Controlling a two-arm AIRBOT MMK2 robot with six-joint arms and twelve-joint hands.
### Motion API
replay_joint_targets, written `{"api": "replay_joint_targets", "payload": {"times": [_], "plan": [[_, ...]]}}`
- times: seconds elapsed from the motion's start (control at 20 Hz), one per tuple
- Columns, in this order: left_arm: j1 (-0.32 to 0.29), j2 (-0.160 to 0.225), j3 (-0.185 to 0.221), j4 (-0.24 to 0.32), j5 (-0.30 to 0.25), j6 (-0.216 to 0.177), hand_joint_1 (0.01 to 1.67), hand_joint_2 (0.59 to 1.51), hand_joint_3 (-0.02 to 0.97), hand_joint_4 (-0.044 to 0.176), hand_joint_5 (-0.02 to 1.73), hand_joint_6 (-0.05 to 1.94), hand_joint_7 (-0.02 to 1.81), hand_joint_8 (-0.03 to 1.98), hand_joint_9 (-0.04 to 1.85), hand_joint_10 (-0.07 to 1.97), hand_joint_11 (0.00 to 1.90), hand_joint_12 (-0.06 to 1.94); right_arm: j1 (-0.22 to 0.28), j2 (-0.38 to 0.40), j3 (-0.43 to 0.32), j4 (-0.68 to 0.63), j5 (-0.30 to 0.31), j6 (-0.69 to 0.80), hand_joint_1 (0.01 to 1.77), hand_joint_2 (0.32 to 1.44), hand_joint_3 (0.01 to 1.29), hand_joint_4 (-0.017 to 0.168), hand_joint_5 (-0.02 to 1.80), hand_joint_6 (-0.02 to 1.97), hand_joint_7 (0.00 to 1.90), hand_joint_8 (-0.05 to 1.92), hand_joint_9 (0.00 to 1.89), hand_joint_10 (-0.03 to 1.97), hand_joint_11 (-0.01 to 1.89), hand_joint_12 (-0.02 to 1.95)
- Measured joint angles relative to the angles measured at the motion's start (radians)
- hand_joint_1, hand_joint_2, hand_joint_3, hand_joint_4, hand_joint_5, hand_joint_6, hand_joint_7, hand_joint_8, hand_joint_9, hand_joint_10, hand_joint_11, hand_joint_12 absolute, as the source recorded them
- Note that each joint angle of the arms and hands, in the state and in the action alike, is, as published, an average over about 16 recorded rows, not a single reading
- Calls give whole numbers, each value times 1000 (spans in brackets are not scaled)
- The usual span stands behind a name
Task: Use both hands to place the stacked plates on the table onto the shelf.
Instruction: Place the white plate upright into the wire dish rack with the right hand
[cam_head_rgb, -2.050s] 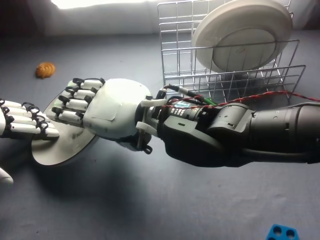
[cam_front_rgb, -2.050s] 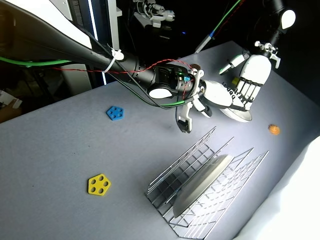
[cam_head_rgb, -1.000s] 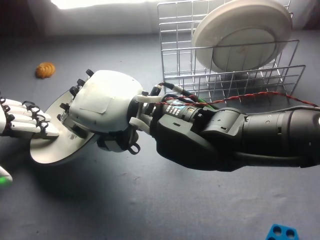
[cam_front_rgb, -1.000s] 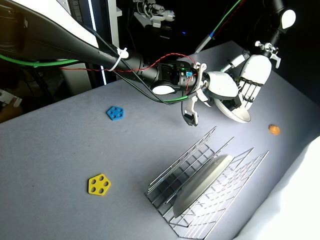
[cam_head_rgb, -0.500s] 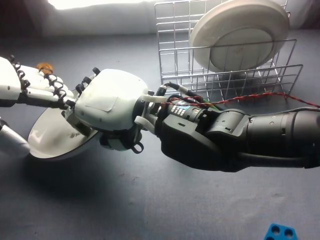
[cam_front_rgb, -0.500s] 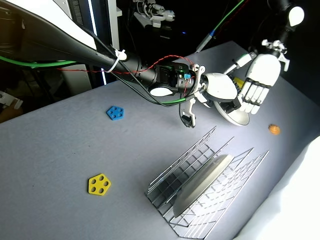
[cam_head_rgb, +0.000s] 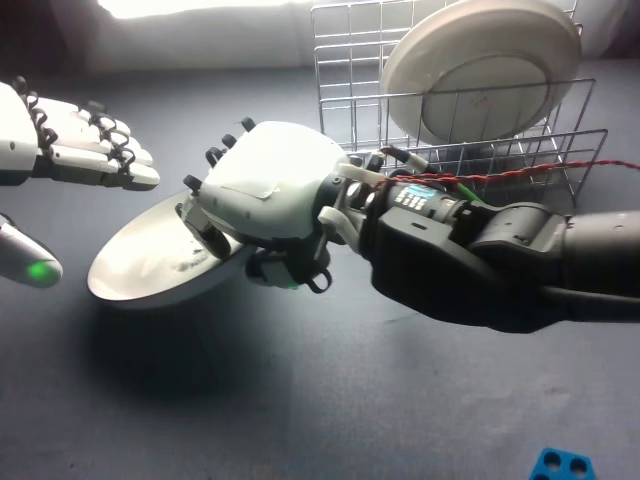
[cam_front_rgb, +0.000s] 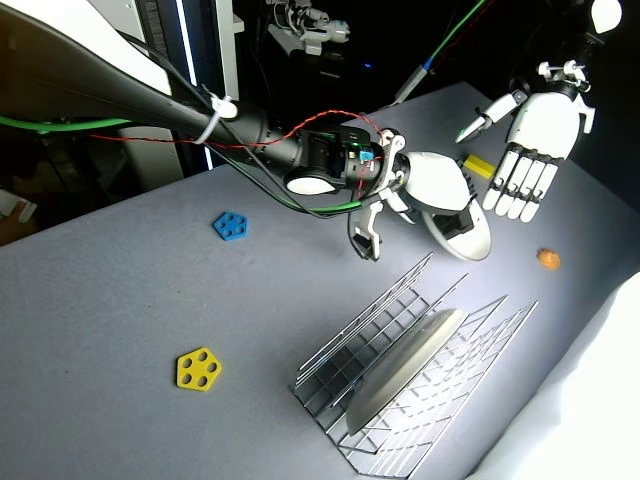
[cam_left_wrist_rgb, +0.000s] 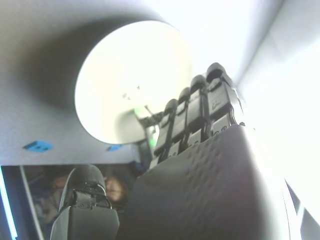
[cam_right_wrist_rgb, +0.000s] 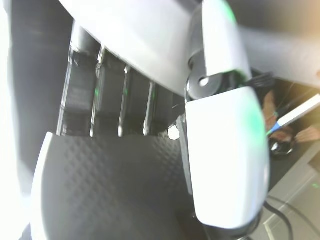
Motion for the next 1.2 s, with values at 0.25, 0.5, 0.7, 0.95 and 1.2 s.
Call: {"api": "replay_joint_targets", "payload": {"times": [0.25, 0.5, 0.7, 0.95, 1.2], "plan": [[-19, 7, -17, 10, -1, 0, 14, 1117, 17, 0, 16, 6, 16, -12, 21, 16, 18, 12, 28, 79, -90, 44, -17, 0, 1303, 1007, 13, -2, 883, 1036, 981, 917, 911, 1175, 711, 1395], [-24, 10, -27, 19, 4, 0, 14, 1116, 17, 1, 19, 6, 17, -12, 21, 16, 18, 12, 63, 153, -176, 85, -33, -2, 1331, 1009, 13, -3, 909, 1039, 998, 926, 901, 1178, 707, 1400], [-21, 11, -30, 25, 8, 1, 14, 1115, 17, 2, 20, 6, 19, -12, 21, 16, 19, 12, 92, 204, -240, 119, -45, -4, 1350, 1011, 13, -3, 920, 1042, 993, 949, 889, 1181, 698, 1397], [-13, 11, -26, 32, 14, 2, 14, 1113, 17, 2, 21, 6, 18, -12, 21, 15, 19, 11, 128, 264, -303, 179, -59, -9, 1355, 1011, 13, -5, 910, 1041, 977, 961, 873, 1180, 685, 1397], [2, 8, -17, 35, 20, 3, 14, 1111, 17, 3, 21, 6, 16, -12, 21, 15, 19, 11, 175, 323, -356, 278, -84, -15, 1355, 1012, 14, -6, 906, 1030, 979, 962, 870, 1180, 682, 1399]]}}
